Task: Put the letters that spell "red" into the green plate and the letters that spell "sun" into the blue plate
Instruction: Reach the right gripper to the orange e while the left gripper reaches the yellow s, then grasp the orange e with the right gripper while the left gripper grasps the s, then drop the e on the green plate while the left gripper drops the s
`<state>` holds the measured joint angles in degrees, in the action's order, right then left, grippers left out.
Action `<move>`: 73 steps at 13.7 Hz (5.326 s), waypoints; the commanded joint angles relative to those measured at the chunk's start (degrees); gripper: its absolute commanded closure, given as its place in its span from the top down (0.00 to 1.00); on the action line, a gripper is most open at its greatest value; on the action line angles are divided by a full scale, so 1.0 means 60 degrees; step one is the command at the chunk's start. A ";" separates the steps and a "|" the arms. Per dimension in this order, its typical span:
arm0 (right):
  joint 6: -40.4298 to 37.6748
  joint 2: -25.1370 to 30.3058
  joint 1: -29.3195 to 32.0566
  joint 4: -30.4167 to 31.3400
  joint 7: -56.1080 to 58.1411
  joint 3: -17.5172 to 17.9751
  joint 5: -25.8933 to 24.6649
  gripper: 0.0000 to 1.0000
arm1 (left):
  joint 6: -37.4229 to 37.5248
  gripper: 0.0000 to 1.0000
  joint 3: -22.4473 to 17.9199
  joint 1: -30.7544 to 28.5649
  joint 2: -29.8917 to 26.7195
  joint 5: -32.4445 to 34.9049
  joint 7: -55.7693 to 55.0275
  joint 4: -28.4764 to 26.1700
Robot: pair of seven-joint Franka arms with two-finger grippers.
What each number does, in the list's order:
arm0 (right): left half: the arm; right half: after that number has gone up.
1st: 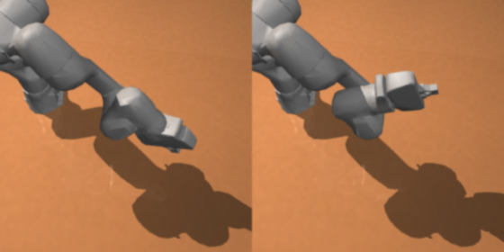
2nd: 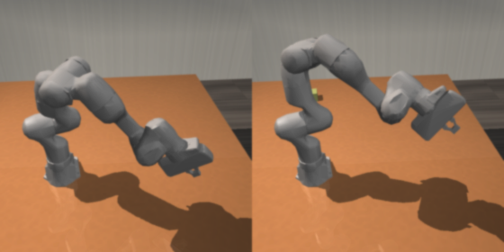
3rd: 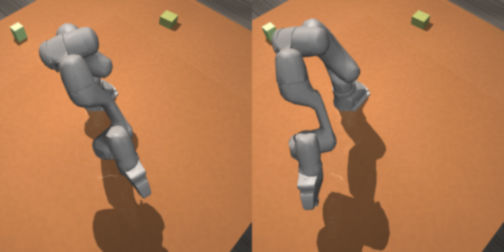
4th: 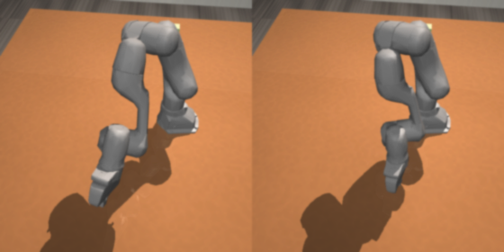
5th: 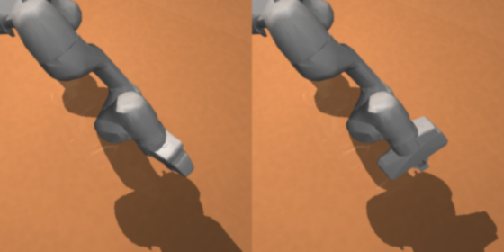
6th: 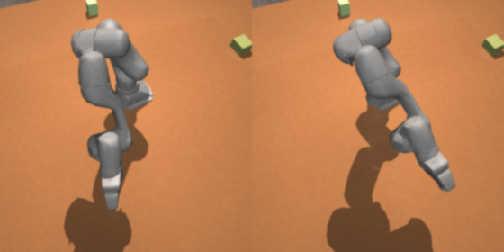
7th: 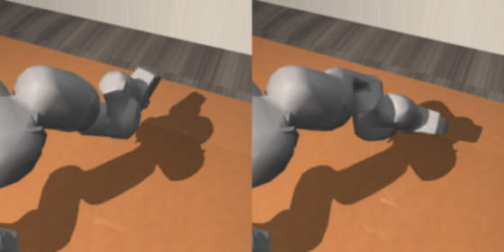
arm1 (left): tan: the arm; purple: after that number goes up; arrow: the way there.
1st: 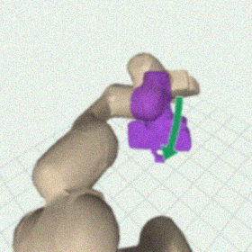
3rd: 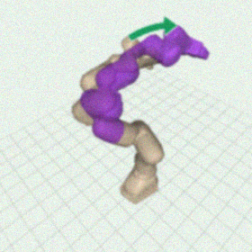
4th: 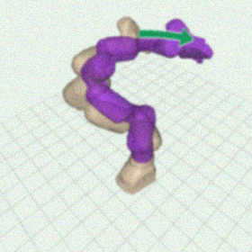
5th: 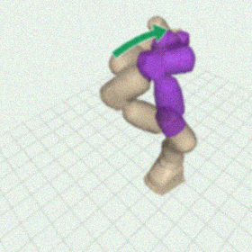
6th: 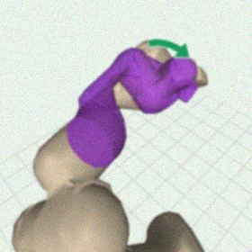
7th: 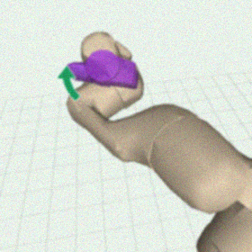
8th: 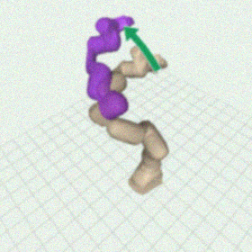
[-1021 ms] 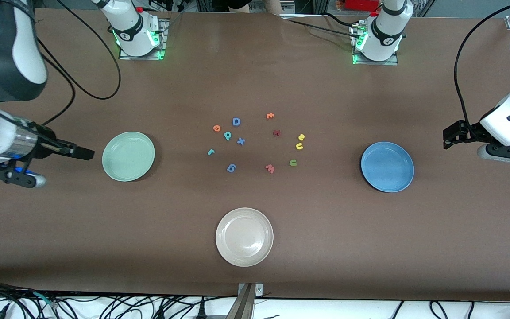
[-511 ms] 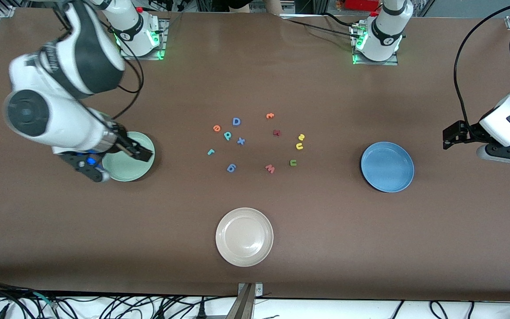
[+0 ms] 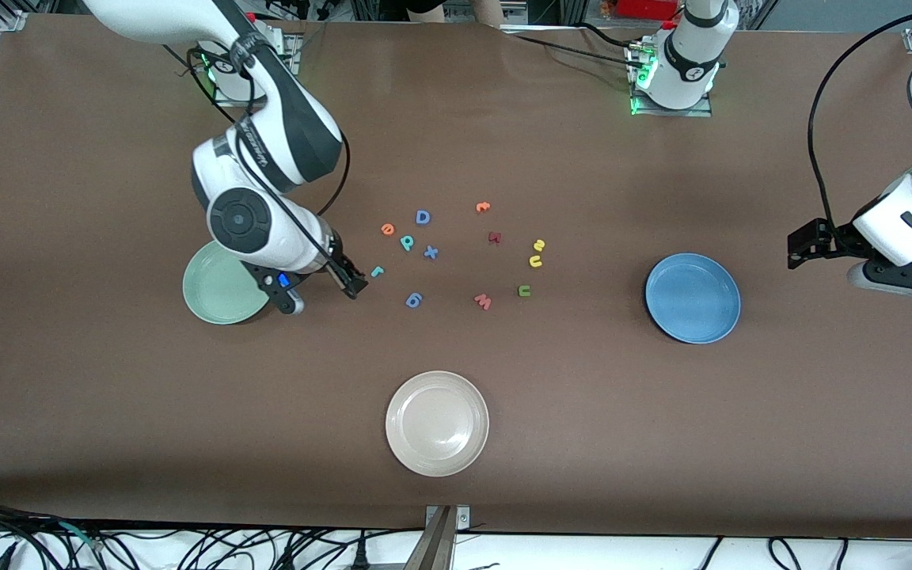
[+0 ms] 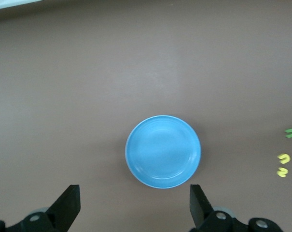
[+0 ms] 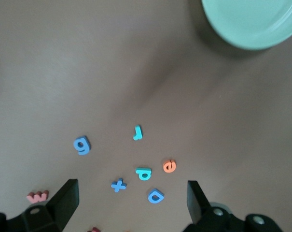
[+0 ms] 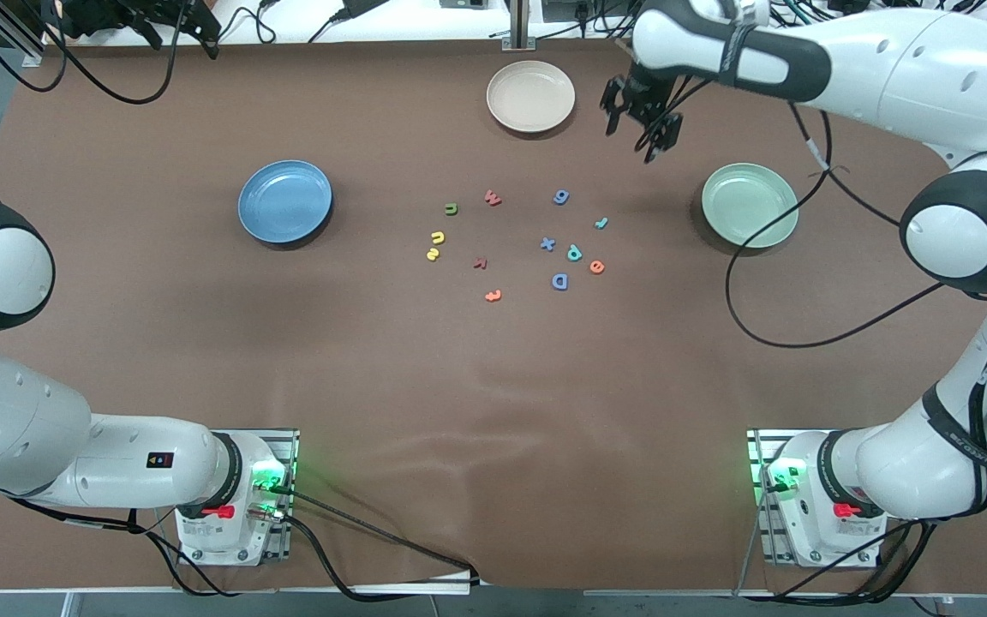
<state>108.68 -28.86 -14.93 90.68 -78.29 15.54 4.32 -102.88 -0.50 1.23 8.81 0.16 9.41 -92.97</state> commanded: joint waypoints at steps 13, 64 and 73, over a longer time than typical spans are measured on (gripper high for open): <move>0.5485 0.0752 0.0086 0.5672 -0.2230 0.0984 0.0746 0.92 | -0.2433 1.00 0.0492 0.3808 0.1902 -0.1945 -0.0528 -0.1214; -0.1767 0.2013 0.0218 0.2524 0.7283 -0.4506 0.0614 0.11 | -0.3544 0.12 0.1607 0.3548 0.2955 0.1600 -0.3257 -0.2439; 0.1308 0.0197 0.0291 0.3197 0.9090 -0.4978 0.0657 0.11 | -0.2512 0.12 0.1607 -0.0084 0.3175 0.1468 0.1402 -0.2172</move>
<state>113.91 -26.79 -13.09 108.59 -26.58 -14.16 8.07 -119.20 8.34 4.13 27.89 8.85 12.76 -106.39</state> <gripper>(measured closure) 0.727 0.780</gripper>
